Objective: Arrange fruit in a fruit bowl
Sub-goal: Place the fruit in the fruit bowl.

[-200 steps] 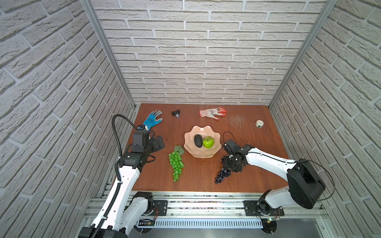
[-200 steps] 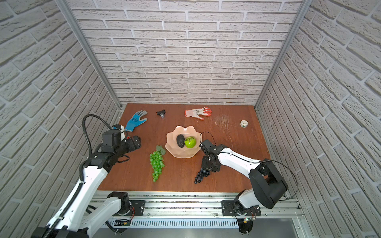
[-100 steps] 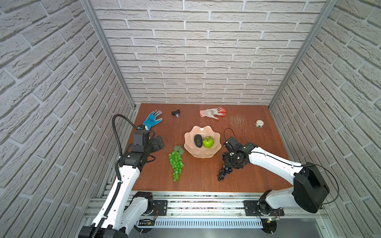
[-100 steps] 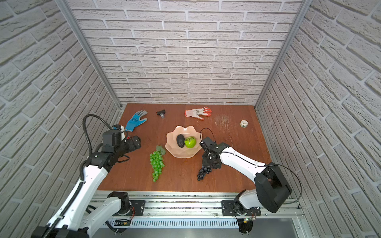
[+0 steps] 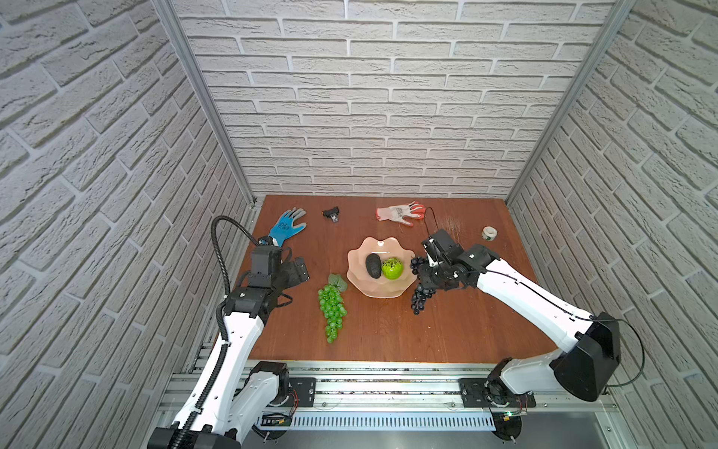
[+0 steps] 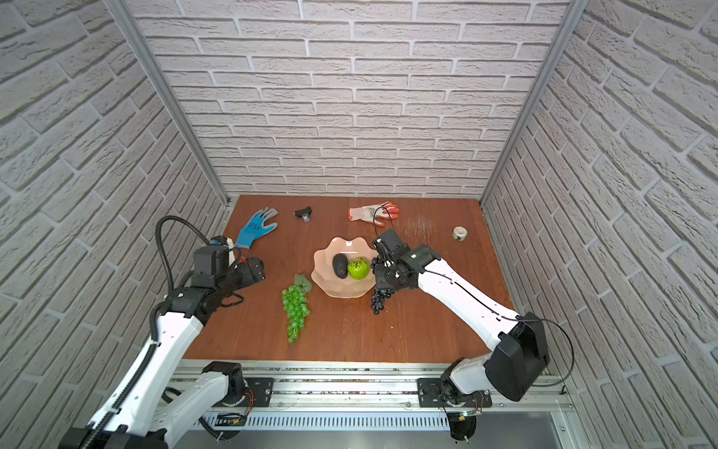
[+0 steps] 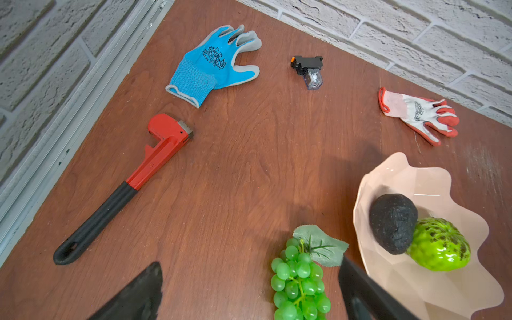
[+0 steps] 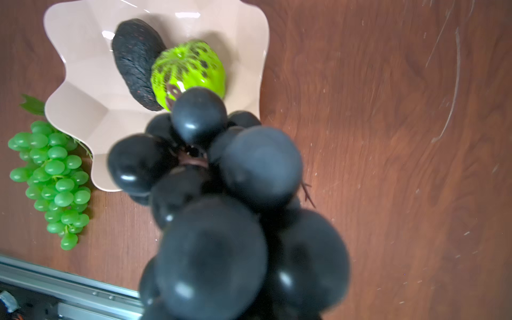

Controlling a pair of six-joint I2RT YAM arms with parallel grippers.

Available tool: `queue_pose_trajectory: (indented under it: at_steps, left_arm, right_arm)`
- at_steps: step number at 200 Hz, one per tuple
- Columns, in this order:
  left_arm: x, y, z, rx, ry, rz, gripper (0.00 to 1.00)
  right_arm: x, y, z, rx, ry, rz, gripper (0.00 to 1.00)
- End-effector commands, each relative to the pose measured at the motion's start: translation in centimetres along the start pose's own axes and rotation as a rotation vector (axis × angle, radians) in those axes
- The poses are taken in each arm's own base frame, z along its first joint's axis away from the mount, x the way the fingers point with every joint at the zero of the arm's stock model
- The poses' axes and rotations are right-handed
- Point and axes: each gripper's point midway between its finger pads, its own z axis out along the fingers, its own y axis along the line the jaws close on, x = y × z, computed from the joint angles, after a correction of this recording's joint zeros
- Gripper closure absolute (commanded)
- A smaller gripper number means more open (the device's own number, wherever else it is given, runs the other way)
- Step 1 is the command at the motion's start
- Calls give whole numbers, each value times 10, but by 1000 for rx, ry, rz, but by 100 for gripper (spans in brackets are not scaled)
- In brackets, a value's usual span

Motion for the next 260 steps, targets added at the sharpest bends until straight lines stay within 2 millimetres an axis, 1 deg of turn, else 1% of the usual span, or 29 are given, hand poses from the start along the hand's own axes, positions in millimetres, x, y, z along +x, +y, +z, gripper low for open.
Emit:
queue_pose_trajectory:
  at_steps: [1,19,28,60,90,124,146,178,189,195,197,199,213,237,260]
  left_arm:
    - [-13,1,-10,-9,-42,6,2]
    - [-13,2,-11,-12,-45,1,2]
    - [-13,3,-12,-15,-47,-3,2]
    - [-14,5,-16,-25,-51,3,2]
    - [-14,7,-20,-32,-55,6,2]
    - [-13,11,-24,-49,-60,7,2]
    - [-12,13,-27,-59,-65,10,2]
    - [-12,16,-29,-69,-71,13,2]
    - [-12,17,-30,-72,-71,14,2]
    - [-12,17,-31,-73,-72,15,2]
    - [-12,17,-31,-74,-73,15,2]
    - [-12,17,-31,-74,-73,15,2]
    - [-12,17,-32,-73,-77,14,2]
    - [-12,19,-34,-78,-80,13,2]
    - [-11,20,-36,-84,-80,13,2]
  right_arm:
    - [-12,0,-9,53,-5,-165,69]
    - [-29,7,-14,64,-29,-233,68]
    - [-35,14,-16,56,-35,-273,68]
    - [-56,34,-16,71,-68,-384,68]
    - [-68,58,-13,78,-85,-500,68]
    - [-81,80,-3,121,-106,-621,67]
    - [-84,91,7,150,-106,-681,67]
    - [-80,107,24,206,-94,-781,67]
    - [-79,109,31,231,-89,-793,67]
    - [-81,110,28,243,-100,-789,67]
    - [-78,111,37,257,-83,-795,67]
    - [-78,111,40,265,-79,-796,66]
    - [-76,115,50,290,-64,-819,67]
    - [-70,123,63,299,-29,-849,66]
    - [-67,125,71,310,0,-850,66]
